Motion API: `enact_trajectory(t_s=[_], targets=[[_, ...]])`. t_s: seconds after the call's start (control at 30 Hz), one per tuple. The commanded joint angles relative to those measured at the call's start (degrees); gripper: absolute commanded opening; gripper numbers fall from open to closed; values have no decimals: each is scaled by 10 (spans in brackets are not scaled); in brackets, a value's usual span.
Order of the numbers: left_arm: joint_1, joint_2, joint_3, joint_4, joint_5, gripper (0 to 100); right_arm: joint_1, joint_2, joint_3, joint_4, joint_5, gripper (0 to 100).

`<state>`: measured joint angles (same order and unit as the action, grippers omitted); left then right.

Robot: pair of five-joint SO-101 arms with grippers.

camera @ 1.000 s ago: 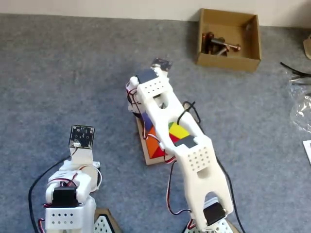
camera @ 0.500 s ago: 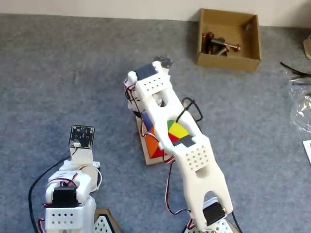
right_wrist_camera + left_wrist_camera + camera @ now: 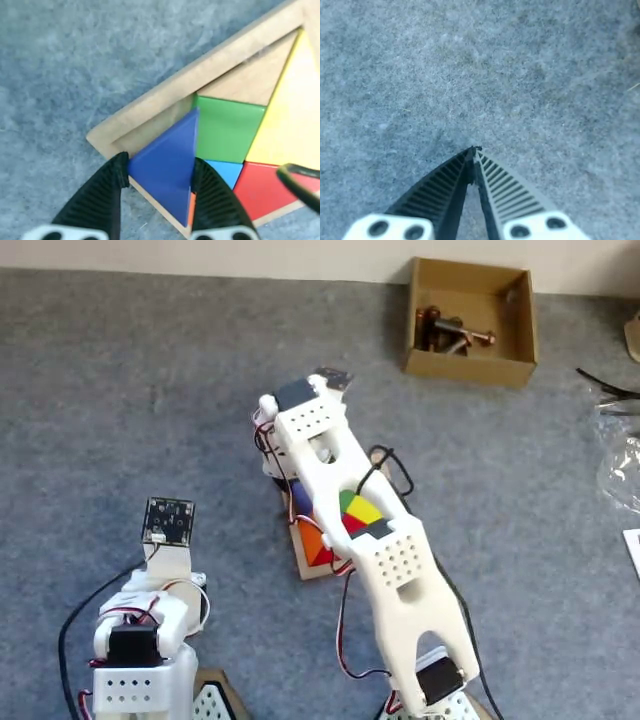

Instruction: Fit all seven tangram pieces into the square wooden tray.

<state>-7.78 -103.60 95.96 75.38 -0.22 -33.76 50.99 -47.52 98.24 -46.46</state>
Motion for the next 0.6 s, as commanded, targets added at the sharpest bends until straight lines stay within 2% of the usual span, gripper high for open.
enact_trajectory(t_s=[0.0,0.57], targets=[[-7,-7,13,3,3,7,-12,-2,-23,-15,-6,13],[-7,-7,13,3,3,7,-10,2,-71,-19,-1,14]])
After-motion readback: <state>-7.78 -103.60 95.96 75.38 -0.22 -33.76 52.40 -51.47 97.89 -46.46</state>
